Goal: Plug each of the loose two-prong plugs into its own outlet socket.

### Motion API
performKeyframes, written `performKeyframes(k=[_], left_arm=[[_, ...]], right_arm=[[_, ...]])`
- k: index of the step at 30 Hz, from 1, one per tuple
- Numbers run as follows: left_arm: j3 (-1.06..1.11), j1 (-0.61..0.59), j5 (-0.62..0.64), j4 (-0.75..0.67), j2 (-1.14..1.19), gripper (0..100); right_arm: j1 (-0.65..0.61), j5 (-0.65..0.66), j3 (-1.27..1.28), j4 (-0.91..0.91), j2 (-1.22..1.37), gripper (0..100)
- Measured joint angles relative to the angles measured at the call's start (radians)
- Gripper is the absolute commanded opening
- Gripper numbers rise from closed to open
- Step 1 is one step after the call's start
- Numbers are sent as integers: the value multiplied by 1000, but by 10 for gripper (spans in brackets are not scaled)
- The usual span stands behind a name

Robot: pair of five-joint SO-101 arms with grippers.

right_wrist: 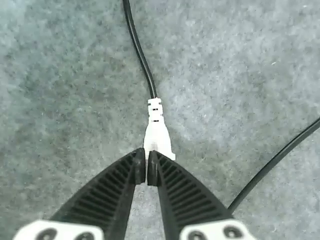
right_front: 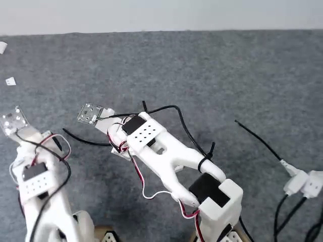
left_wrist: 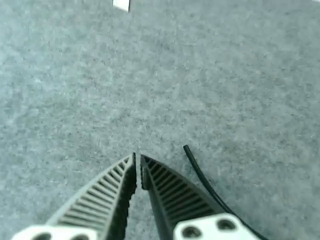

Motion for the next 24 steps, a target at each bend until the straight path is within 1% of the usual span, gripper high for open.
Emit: performKeyframes(k=[5,11,16,21,22,24], left_arm=[[-84,-17,0,0,146,13],[-95,-17,0,0,157,13],[-95,-17,0,0,157,13],[-95,-17,0,0,157,13],[-95,-17,0,0,157,13],[-95,-17,0,0,157,13]], right_arm=[[0,0,2,-35,8,9],[26,8,2,-75,77,9],[66,8,2,-87,86,9],[77,8,2,-103,89,10],[77,8,2,-103,89,18],[68,25,-8,-101,89,72]])
